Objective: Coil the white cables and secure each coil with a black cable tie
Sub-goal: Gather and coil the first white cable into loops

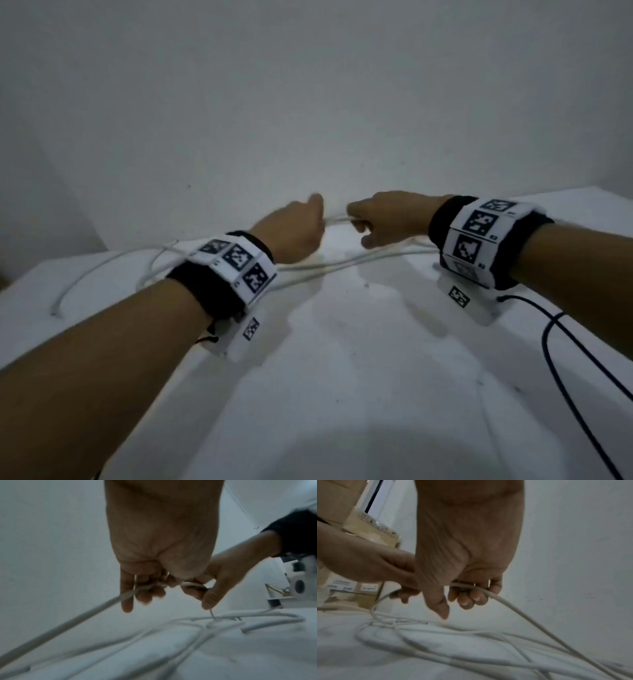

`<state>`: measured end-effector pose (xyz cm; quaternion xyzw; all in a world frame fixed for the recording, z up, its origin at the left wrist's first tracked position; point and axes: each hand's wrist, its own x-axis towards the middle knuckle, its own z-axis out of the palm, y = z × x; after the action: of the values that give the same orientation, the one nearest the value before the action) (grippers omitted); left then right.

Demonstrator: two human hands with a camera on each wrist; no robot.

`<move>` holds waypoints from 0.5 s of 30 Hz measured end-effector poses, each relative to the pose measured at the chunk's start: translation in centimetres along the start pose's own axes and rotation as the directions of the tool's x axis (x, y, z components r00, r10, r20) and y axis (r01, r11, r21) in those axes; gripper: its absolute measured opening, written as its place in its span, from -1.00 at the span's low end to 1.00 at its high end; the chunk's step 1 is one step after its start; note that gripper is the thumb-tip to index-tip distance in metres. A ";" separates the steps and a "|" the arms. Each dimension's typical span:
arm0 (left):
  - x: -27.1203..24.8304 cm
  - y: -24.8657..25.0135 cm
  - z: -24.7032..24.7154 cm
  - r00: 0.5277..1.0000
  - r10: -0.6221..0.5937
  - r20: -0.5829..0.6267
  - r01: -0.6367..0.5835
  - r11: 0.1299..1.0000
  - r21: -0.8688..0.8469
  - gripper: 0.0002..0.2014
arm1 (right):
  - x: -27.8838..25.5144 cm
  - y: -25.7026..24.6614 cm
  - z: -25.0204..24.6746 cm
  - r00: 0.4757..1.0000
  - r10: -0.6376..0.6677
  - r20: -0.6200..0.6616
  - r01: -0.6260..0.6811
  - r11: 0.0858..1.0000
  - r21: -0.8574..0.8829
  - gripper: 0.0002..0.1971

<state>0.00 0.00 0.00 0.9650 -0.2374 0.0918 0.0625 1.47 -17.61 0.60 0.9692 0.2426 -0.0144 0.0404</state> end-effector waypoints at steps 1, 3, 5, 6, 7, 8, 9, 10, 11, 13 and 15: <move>0.1 -0.1 -1.3 0.998 -0.014 -0.064 0.008 0.995 -0.096 -0.87 | -0.5 0.8 -0.6 0.998 0.035 -0.044 -0.034 0.999 0.024 -0.80; 0.6 0.3 -4.3 0.974 -0.070 -0.218 0.025 0.979 -0.201 -0.85 | -1.9 2.4 -2.0 0.980 0.164 -0.115 -0.155 0.985 0.082 -0.69; 1.0 1.2 -7.4 0.919 -0.090 -0.384 -0.003 0.972 -0.234 -0.81 | -3.3 3.5 -3.5 0.955 0.271 -0.124 -0.254 0.957 0.138 -0.70; 1.0 2.0 -8.8 0.887 -0.081 -0.454 -0.021 0.976 -0.215 -0.78 | -4.0 3.8 -4.3 0.940 0.320 -0.121 -0.302 0.942 0.146 -0.72; 1.1 2.6 -10.1 0.856 -0.066 -0.513 -0.046 0.978 -0.202 -0.76 | -4.6 4.1 -4.9 0.925 0.362 -0.115 -0.341 0.925 0.167 -0.74; 1.1 3.2 -11.4 0.822 -0.058 -0.567 -0.065 0.979 -0.195 -0.75 | -5.4 4.2 -5.5 0.914 0.395 -0.094 -0.372 0.907 0.199 -0.77; 1.0 3.8 -12.7 0.789 -0.072 -0.610 -0.071 0.975 -0.208 -0.74 | -6.1 4.2 -6.0 0.906 0.420 -0.054 -0.394 0.883 0.253 -0.78; 0.8 4.3 -14.0 0.756 -0.105 -0.646 -0.070 0.968 -0.239 -0.74 | -7.0 4.0 -6.4 0.900 0.435 -0.006 -0.409 0.851 0.328 -0.77; 0.6 4.7 -15.0 0.731 -0.144 -0.667 -0.063 0.959 -0.276 -0.74 | -7.8 3.7 -6.8 0.897 0.440 0.043 -0.415 0.803 0.427 -0.77; -0.1 5.3 -16.7 0.694 -0.228 -0.683 -0.029 0.939 -0.343 -0.72 | -9.0 3.3 -7.5 0.895 0.445 0.047 -0.360 0.655 0.664 -0.75; -0.9 5.5 -17.7 0.653 -0.291 -0.699 -0.022 0.916 -0.402 -0.70 | -9.6 3.0 -8.4 0.865 0.496 -0.073 -0.184 0.449 0.875 -0.70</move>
<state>-5.95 -1.55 17.55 0.8262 -0.1298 0.4268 0.3441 -5.54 -24.07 9.60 0.8811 0.0053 0.0349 -0.4716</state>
